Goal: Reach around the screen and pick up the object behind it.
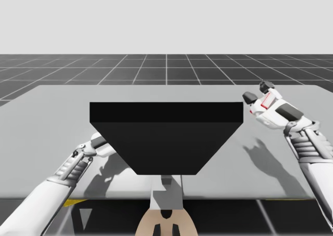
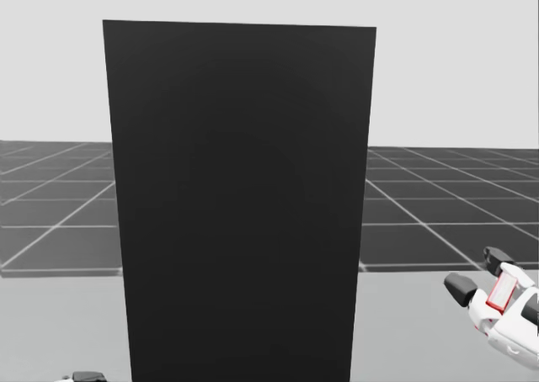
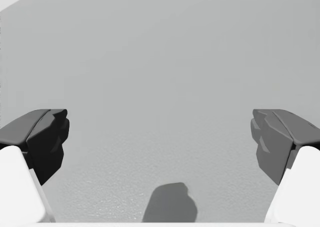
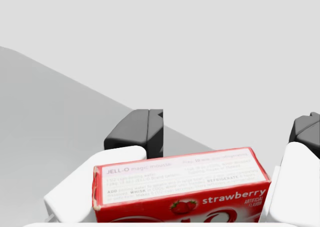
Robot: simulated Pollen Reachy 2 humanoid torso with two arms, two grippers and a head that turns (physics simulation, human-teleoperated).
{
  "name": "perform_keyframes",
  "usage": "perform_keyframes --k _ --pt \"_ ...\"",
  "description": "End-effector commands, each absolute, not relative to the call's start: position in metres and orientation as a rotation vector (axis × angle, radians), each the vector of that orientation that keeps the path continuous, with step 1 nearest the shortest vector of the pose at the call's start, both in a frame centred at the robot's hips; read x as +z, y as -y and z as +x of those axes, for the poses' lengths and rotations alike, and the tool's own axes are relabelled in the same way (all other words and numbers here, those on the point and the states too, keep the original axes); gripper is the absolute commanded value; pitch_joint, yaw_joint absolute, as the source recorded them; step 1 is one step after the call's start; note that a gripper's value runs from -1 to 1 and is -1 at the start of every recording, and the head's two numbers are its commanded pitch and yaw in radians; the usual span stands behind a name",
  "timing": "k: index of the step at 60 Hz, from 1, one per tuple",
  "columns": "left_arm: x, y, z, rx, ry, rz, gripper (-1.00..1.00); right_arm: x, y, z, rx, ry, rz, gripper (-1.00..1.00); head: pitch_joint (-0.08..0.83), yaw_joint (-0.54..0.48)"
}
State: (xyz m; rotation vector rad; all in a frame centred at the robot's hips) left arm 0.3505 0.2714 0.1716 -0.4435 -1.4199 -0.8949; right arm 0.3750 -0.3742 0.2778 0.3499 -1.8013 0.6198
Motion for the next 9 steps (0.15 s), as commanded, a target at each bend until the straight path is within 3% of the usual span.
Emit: perform_keyframes --k 1,9 --pt "0.171 -0.272 0.352 -0.887 1.421 -0.438 -1.00 0.318 0.389 0.373 0.586 1.875 0.243 1.00 0.060 -0.07" --pt "0.171 -0.272 0.352 -0.885 1.422 -0.436 -1.00 0.340 0.390 0.373 0.583 1.912 0.209 1.00 0.054 -0.07"
